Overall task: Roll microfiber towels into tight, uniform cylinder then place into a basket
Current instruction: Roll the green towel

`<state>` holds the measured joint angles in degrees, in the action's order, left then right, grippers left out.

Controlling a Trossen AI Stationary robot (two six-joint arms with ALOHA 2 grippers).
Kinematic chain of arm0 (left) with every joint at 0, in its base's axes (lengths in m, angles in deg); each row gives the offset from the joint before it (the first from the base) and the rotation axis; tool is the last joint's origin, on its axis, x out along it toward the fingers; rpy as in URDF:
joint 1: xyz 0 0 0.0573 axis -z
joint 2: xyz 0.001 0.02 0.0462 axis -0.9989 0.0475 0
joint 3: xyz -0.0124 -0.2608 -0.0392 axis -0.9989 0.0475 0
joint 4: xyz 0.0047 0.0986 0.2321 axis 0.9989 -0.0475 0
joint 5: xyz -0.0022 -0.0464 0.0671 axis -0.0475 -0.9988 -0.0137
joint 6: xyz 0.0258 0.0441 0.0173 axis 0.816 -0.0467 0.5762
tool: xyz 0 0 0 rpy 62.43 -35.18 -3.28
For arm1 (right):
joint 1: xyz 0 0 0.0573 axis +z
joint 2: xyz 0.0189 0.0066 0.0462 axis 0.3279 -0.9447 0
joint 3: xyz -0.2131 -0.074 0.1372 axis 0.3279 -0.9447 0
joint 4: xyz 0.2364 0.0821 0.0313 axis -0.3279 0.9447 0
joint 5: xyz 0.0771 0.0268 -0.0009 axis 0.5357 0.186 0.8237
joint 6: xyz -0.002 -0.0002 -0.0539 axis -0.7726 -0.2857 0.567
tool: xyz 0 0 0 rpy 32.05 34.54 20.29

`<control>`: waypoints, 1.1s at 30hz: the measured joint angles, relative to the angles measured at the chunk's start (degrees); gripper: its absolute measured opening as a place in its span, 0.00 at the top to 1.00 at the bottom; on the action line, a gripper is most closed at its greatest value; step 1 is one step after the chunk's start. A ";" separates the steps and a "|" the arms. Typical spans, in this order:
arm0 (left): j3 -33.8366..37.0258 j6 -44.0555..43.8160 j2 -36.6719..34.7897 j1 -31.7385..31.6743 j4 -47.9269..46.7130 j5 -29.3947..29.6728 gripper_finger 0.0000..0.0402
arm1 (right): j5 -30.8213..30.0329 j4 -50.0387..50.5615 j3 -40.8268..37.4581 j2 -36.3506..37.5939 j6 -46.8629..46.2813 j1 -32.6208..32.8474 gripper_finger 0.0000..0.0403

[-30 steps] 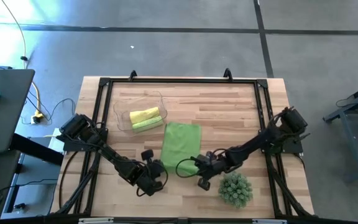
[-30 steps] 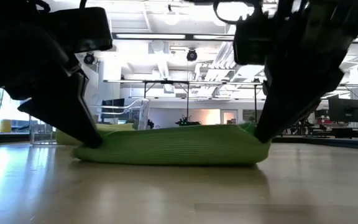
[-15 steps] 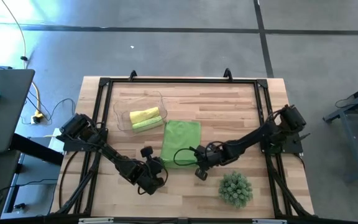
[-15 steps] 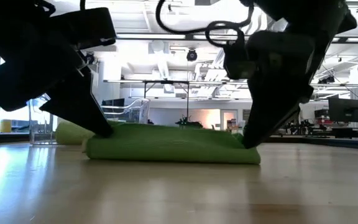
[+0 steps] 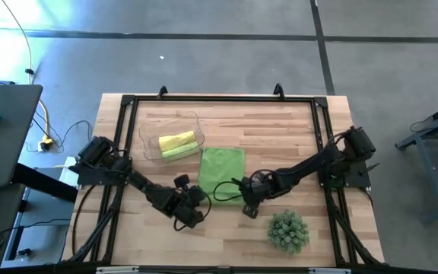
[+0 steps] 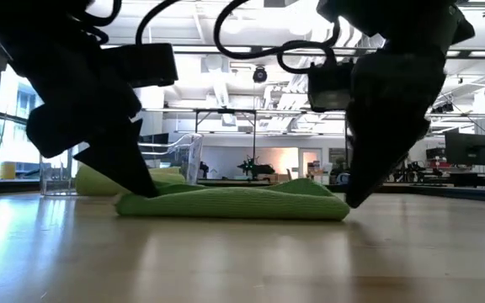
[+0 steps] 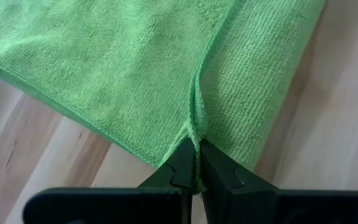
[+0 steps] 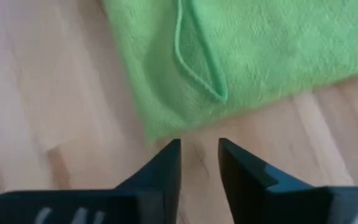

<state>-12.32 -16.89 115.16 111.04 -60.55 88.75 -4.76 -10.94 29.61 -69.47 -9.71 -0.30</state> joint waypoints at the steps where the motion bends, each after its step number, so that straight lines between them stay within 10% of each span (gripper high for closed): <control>1: 0.00 0.20 0.00 -0.22 0.06 -0.15 0.98 | 1.19 1.31 0.00 0.83 -0.14 -0.35 0.74; 14: 0.00 0.62 -0.02 -0.87 0.45 -1.34 0.98 | -6.79 -11.08 0.04 1.80 28.09 5.74 0.72; 25: 0.00 0.64 -0.02 -0.87 0.50 -3.01 0.91 | -5.57 -11.29 0.07 -2.32 29.23 2.56 0.48; 33: -2.25 6.59 -0.02 -0.87 -2.09 -1.75 0.76 | -3.82 -6.97 0.07 -2.79 20.63 1.38 0.50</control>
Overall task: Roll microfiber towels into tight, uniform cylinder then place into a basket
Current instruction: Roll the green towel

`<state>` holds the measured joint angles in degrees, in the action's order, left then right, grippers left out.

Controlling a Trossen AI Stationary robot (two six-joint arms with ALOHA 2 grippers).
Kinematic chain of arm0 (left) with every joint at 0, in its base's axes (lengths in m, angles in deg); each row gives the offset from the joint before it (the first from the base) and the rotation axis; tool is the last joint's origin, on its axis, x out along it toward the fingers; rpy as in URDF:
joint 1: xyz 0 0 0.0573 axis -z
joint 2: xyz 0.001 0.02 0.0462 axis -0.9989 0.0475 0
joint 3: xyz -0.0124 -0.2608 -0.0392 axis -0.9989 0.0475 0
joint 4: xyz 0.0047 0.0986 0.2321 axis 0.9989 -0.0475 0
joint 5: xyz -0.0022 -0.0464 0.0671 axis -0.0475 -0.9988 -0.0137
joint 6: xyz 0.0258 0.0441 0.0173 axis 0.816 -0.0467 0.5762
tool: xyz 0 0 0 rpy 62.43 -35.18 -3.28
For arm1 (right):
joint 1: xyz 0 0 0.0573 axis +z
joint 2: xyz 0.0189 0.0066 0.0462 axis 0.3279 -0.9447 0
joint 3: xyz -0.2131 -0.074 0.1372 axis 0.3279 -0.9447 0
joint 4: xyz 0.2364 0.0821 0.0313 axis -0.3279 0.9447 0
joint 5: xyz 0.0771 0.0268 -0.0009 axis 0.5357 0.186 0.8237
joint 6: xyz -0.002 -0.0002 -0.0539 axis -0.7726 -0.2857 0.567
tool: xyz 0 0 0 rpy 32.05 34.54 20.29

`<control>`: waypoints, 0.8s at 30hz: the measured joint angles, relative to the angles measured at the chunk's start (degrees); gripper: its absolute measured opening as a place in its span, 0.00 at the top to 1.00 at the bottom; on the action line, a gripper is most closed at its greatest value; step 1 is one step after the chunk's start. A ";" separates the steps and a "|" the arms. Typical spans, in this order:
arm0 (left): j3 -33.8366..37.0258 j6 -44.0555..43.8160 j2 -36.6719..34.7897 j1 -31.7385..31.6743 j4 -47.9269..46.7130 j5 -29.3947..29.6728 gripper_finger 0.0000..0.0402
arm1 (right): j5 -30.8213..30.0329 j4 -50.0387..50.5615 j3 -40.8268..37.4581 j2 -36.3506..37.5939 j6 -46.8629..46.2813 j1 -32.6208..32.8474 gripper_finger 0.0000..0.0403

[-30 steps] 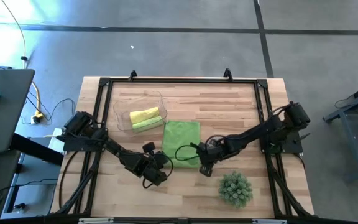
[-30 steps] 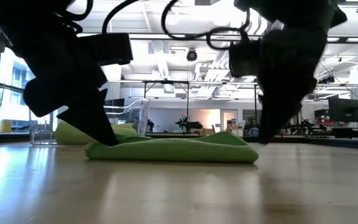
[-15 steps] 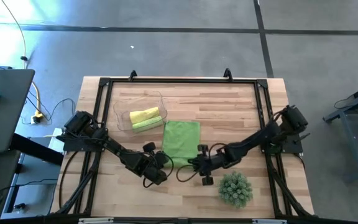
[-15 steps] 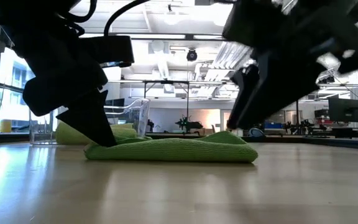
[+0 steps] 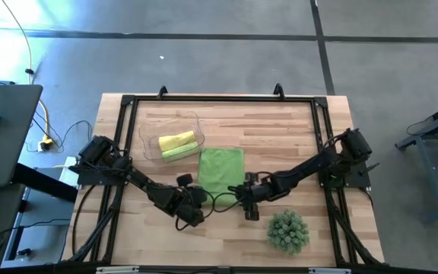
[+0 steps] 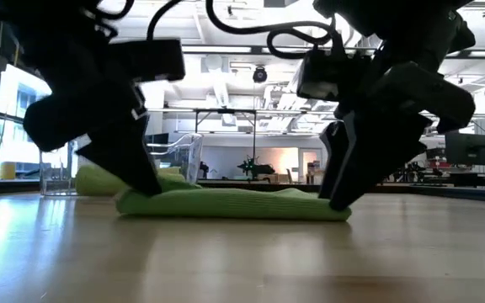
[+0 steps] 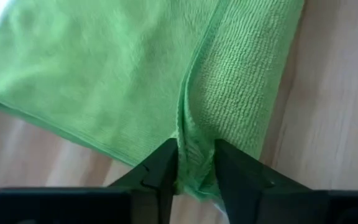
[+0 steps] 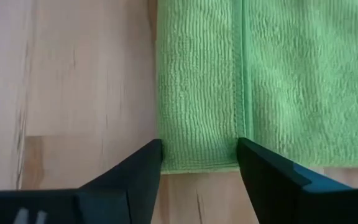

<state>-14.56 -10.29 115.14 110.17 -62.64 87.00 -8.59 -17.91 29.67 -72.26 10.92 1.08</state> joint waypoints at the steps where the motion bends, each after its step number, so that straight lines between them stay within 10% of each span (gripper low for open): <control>1: -0.89 1.00 0.00 0.00 -1.24 0.56 0.74 | 0.24 0.13 0.00 -0.11 -0.28 0.09 0.51; 14: -15.96 0.65 -0.09 0.89 -29.04 4.16 0.63 | 0.42 1.10 0.02 -0.56 -0.47 0.44 0.53; 24: -9.50 15.35 -0.09 1.54 -18.08 -1.95 0.64 | 0.44 1.23 0.02 -0.53 -0.48 0.44 0.53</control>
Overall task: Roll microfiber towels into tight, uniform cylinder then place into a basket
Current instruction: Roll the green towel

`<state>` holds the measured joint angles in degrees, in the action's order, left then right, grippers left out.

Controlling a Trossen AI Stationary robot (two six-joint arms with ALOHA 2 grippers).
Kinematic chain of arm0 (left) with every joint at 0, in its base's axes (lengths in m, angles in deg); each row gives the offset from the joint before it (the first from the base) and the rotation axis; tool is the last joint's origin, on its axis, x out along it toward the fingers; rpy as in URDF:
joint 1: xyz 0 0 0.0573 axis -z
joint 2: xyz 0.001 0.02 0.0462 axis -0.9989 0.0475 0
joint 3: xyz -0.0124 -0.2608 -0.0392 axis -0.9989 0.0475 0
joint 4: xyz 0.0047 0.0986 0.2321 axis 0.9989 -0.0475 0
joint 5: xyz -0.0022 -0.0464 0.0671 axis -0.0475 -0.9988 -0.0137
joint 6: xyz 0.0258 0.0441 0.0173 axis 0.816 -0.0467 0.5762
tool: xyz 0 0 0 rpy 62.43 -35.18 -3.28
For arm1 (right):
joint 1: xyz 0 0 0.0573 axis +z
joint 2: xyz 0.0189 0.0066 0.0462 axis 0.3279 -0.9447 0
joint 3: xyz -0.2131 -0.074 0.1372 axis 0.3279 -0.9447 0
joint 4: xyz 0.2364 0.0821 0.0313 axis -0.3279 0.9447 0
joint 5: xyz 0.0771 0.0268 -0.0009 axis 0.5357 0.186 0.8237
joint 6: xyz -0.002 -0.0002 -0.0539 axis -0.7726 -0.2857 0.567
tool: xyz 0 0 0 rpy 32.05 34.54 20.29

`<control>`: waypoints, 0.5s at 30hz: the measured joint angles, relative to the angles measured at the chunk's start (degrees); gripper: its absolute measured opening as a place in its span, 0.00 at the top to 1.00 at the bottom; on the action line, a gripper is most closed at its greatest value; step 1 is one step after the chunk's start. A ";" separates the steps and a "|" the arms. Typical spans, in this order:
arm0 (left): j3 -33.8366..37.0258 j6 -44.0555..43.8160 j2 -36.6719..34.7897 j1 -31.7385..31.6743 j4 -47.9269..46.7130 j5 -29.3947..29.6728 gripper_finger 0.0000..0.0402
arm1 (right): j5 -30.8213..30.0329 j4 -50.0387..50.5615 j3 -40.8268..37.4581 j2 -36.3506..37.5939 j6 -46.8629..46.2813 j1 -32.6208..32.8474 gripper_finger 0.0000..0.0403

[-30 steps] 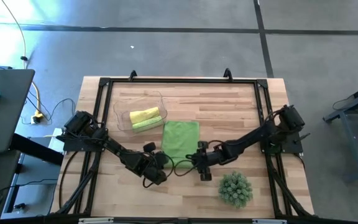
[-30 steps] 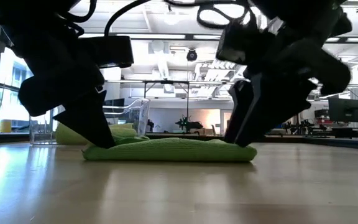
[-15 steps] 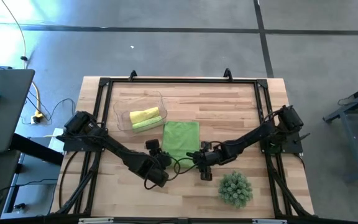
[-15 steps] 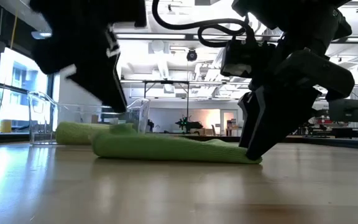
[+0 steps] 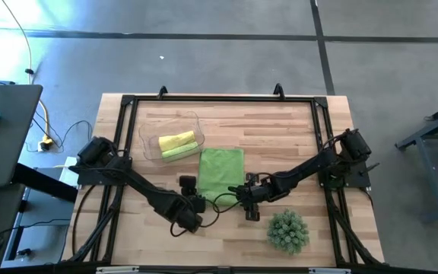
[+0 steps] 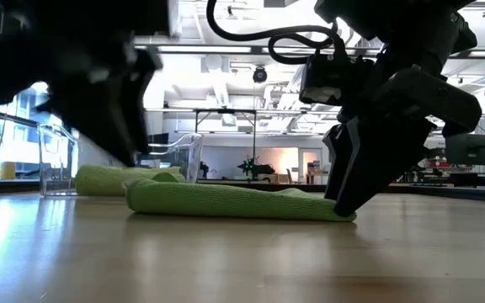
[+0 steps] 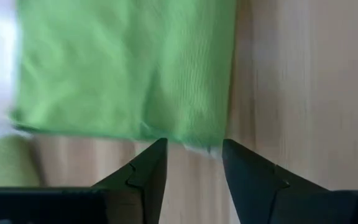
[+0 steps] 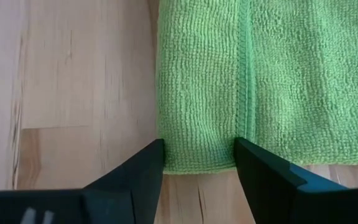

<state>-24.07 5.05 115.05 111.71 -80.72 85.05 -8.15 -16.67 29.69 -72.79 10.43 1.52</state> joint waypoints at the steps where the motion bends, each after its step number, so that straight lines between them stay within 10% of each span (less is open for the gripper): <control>1: 0.86 -0.12 0.00 -0.46 0.25 -1.85 0.64 | 0.00 -0.04 0.00 0.00 -0.01 0.00 0.53; 15: 17.61 -2.12 -8.50 2.34 10.15 -0.43 0.75 | 0.10 -0.80 -0.02 0.00 -2.23 -0.13 0.53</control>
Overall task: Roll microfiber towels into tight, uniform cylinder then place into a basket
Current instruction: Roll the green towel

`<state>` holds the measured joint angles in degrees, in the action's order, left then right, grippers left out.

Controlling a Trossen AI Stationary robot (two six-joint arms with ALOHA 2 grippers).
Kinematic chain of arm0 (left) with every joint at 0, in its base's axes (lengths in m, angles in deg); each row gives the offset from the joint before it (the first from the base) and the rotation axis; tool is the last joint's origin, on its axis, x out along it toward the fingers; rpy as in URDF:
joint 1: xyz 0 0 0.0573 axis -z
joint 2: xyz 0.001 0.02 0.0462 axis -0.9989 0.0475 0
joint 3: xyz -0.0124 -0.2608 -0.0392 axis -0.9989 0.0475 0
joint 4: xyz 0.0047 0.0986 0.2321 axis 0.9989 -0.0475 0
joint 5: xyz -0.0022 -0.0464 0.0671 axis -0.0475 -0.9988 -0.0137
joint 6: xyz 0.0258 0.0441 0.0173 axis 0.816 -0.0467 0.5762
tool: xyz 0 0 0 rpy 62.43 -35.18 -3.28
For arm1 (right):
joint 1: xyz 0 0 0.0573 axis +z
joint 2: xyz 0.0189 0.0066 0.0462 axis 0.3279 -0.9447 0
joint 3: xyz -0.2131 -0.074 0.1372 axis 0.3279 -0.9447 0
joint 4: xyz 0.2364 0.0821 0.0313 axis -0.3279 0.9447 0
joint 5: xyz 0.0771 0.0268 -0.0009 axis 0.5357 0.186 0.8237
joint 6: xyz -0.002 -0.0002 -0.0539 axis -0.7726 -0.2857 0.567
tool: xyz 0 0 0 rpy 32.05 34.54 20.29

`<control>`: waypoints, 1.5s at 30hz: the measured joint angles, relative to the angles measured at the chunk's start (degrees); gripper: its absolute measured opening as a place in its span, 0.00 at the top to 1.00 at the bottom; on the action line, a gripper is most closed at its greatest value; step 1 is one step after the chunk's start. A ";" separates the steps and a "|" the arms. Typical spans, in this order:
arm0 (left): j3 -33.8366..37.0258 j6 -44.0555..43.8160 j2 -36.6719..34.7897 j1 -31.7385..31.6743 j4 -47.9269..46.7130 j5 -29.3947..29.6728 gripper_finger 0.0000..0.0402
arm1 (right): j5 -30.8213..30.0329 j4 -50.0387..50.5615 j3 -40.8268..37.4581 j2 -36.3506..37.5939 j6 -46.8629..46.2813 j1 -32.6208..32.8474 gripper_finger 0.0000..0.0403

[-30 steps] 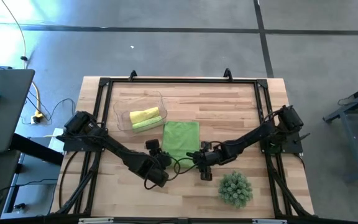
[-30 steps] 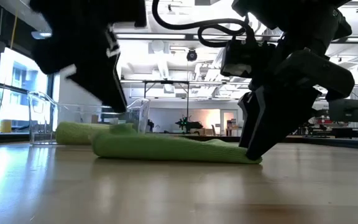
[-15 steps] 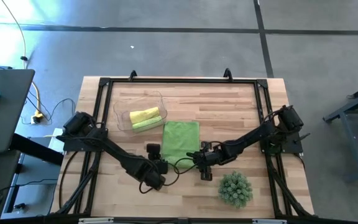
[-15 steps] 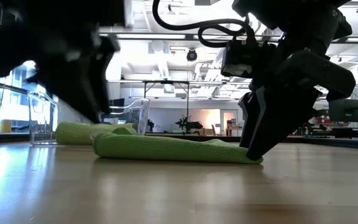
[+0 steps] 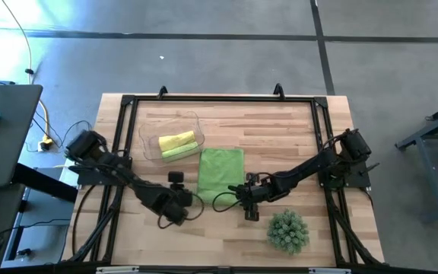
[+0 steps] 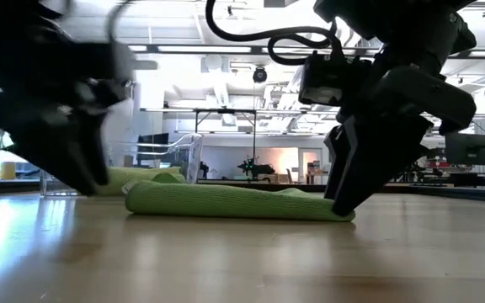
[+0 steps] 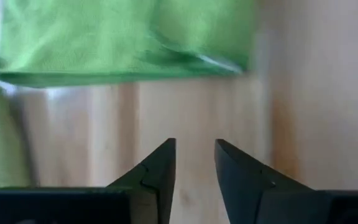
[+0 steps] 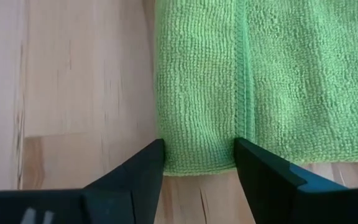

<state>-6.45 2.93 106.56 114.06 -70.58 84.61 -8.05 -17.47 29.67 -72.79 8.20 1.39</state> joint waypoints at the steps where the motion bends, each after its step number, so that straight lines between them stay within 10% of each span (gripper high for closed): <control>1: 1.76 -0.19 -1.84 0.46 1.65 -0.68 0.76 | -0.09 -0.04 0.00 0.00 -0.50 -0.02 0.53; 8: 14.00 2.19 -12.06 0.67 26.56 -5.03 0.77 | -0.35 -0.31 0.00 0.00 -1.41 -0.02 0.53; 17: 15.74 8.22 -6.63 -2.60 44.70 -6.89 0.60 | -0.39 -0.31 0.00 0.00 -1.41 -0.02 0.53; 29: 15.76 20.04 2.32 -6.89 50.19 -5.64 0.50 | -0.44 -0.34 0.00 0.00 -1.41 -0.02 0.53; 45: 15.56 -2.66 3.27 -8.50 47.63 -9.18 0.64 | -2.39 4.03 -0.04 8.20 5.37 0.93 0.53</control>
<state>9.10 0.27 109.83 105.56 -22.94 75.44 -10.43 -13.44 29.63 -64.59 13.58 2.32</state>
